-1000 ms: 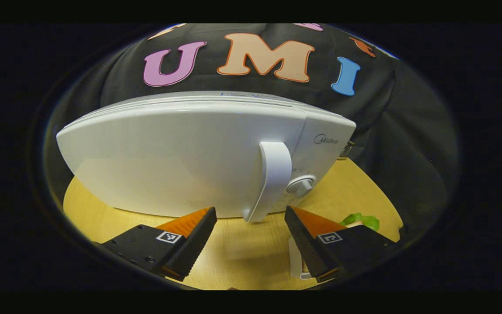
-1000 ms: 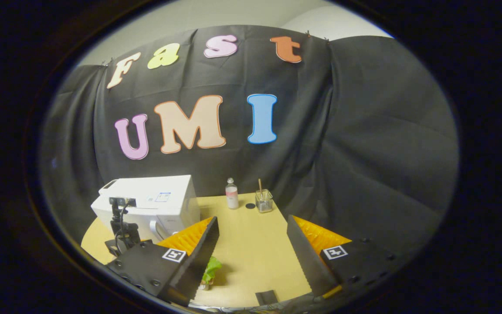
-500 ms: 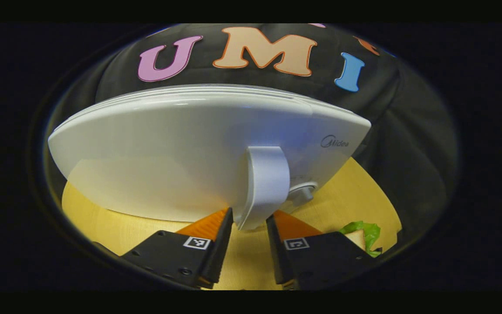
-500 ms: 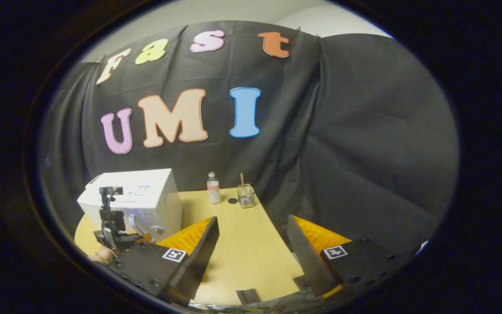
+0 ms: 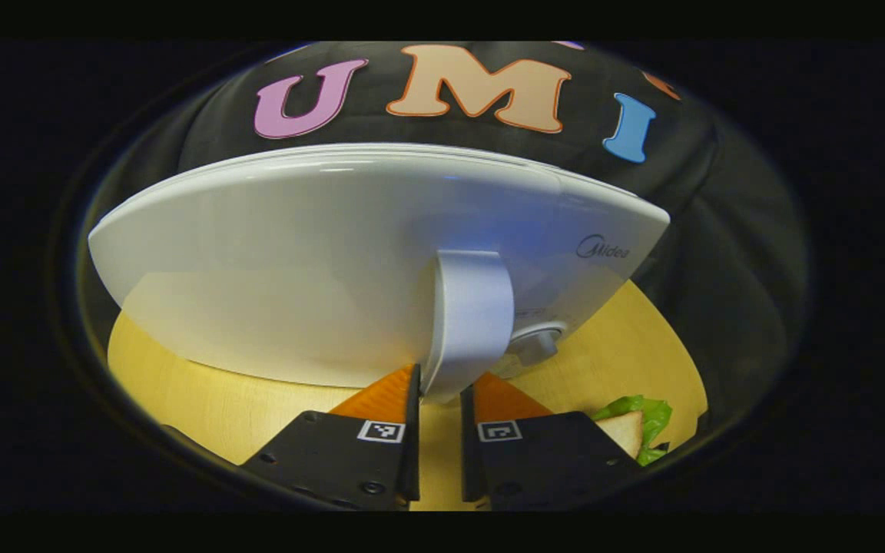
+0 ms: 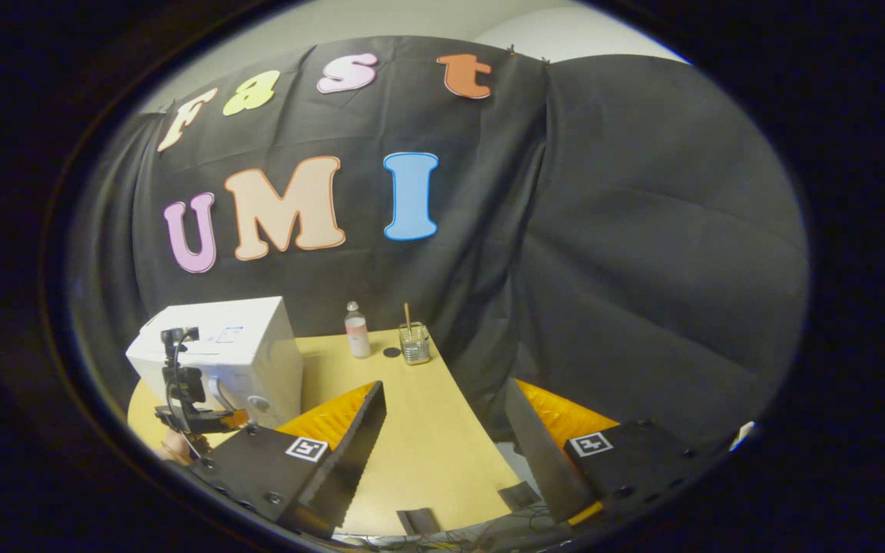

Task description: Open the microwave oven with the left hand, put the food in, and close the microwave oven.

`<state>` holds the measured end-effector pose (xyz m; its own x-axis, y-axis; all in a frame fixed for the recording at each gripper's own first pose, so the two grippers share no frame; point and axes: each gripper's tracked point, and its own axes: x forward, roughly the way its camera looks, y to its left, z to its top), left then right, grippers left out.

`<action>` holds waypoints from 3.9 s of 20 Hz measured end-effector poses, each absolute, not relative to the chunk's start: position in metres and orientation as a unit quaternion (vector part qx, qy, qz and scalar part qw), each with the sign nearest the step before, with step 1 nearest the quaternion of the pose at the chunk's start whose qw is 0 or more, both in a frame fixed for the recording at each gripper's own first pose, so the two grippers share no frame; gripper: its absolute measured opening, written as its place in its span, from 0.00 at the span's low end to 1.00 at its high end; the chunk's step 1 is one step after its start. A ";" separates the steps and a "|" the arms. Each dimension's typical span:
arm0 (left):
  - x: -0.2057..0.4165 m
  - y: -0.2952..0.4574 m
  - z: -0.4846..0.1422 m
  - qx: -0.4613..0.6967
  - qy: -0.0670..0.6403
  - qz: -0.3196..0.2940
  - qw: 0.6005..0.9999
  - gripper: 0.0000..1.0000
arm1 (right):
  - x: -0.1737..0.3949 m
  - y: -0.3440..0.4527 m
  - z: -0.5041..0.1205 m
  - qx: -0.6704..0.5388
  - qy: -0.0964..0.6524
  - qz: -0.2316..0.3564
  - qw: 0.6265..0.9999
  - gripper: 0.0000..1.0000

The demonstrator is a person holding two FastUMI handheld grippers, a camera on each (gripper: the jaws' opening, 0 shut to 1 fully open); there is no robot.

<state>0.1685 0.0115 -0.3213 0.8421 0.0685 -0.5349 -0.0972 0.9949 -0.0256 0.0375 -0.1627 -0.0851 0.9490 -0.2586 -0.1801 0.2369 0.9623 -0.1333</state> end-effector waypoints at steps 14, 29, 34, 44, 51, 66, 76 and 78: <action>0.167 0.013 -0.318 -0.044 0.242 0.091 0.965 0.04 | 0.016 -0.146 -0.117 -0.033 0.141 -0.045 0.988 0.98; 0.048 0.023 -0.328 -0.012 0.232 0.102 0.967 0.09 | 0.000 -0.095 -0.136 -0.056 0.156 0.038 0.985 0.98; 0.014 0.036 -0.332 -0.038 0.237 0.117 0.964 0.21 | -0.012 -0.079 -0.149 -0.064 0.166 0.059 0.982 0.92; -0.052 0.092 -0.330 -0.057 0.241 0.144 0.958 1.00 | -0.034 -0.053 -0.158 -0.065 0.163 0.039 0.984 0.92; -0.107 0.134 -0.323 -0.056 0.254 0.125 0.958 1.00 | -0.060 -0.009 -0.165 -0.056 0.173 0.011 0.983 0.98; -0.214 0.284 -0.292 -0.057 0.231 0.199 0.951 0.99 | -0.125 0.077 -0.200 -0.053 0.191 0.012 0.980 0.98; -0.260 0.345 -0.215 -0.088 0.135 0.307 0.938 0.97 | -0.080 0.064 -0.202 0.004 0.221 -0.006 0.975 0.98; -0.265 0.355 -0.190 -0.077 0.108 0.332 0.934 0.97 | -0.056 0.064 -0.203 0.035 0.234 0.002 0.972 0.98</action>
